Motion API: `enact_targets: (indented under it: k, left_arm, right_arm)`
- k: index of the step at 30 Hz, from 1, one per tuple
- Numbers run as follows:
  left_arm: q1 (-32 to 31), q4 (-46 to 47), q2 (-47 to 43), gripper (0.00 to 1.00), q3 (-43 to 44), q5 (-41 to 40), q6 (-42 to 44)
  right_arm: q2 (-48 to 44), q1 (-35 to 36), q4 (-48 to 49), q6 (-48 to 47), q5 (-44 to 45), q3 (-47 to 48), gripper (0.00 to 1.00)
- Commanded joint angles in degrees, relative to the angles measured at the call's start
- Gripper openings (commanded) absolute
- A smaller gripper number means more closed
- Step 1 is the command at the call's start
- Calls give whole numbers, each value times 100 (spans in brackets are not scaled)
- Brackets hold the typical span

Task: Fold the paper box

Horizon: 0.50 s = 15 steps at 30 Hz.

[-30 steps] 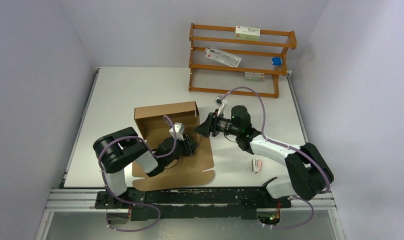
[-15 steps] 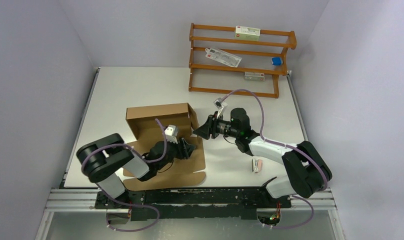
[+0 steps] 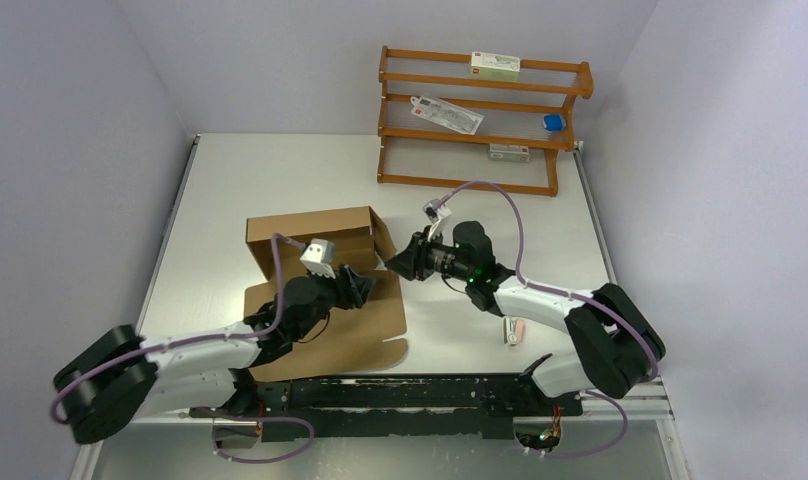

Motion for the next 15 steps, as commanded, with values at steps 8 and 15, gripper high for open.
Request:
enact_targets:
  k: [8, 15]
  left_arm:
    - [268, -3219, -1626, 77, 1819, -1291, 475]
    - [1020, -4166, -1519, 92, 2863, -2412, 878]
  right_arm:
    - [-296, 555, -156, -406, 2032, -136, 18]
    - [-160, 671, -188, -474, 2011, -30, 17]
